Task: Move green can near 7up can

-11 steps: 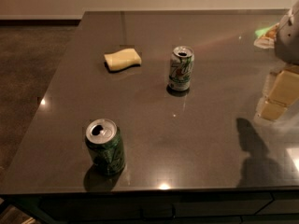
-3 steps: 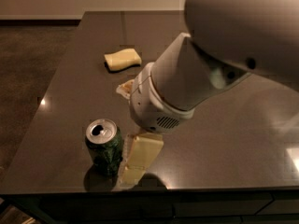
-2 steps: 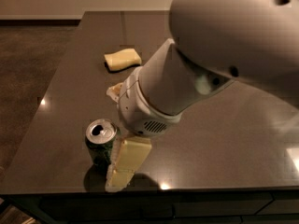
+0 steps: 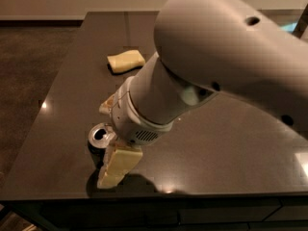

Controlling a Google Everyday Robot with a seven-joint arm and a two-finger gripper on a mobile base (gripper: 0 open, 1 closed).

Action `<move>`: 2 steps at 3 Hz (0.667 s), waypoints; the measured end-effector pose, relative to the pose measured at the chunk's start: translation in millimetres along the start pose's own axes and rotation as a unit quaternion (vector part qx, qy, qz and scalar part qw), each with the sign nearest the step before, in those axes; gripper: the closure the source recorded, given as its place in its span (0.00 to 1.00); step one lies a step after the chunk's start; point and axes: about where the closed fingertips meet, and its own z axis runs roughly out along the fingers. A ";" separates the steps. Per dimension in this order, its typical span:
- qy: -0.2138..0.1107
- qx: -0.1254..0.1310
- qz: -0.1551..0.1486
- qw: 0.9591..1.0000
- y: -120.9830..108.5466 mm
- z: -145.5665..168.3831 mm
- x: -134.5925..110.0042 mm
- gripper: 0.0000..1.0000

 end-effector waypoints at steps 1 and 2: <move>-0.003 0.003 -0.001 1.000 -4.1 1.1 -0.8 0.42; 0.004 0.003 0.008 1.000 -13.5 -5.4 1.6 0.65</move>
Offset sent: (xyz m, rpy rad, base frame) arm 0.0285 -0.0129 0.0065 -0.0279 0.0457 -0.0517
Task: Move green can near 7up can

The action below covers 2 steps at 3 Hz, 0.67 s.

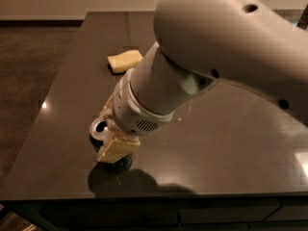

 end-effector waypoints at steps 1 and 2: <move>0.009 0.008 0.024 1.000 -19.9 -15.8 7.2 0.88; 0.018 0.025 0.066 0.997 -55.1 -32.4 24.8 1.00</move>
Offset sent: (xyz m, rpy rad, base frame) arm 0.1090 -0.0635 0.0311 -0.0162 0.0752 -0.2778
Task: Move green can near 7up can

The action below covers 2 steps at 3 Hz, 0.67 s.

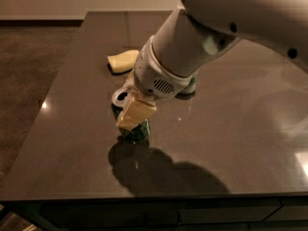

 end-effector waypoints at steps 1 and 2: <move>0.001 0.013 0.060 0.998 -36.9 -11.5 22.2 1.00; -0.015 0.031 0.122 0.992 -62.3 -22.2 48.8 1.00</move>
Offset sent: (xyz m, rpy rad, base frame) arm 0.0958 -0.0960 -0.0041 0.1495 0.1374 -0.3902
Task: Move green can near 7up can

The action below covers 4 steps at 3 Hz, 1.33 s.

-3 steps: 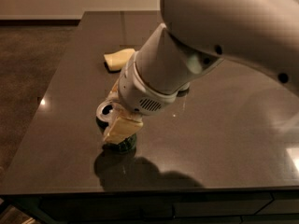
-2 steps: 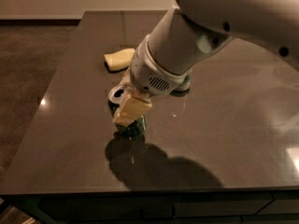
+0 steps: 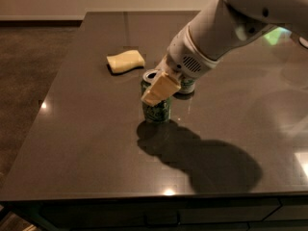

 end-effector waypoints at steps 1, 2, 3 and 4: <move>-0.029 0.022 0.047 0.998 -21.9 -12.9 16.5 1.00; -0.052 0.049 0.083 0.994 -41.6 -30.6 34.5 1.00; -0.064 0.074 0.104 0.990 -56.5 -46.0 49.9 1.00; -0.067 0.091 0.116 0.987 -66.0 -55.1 62.0 1.00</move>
Offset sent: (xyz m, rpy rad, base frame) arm 0.0443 -0.0955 0.0105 0.1801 -0.0200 -0.2970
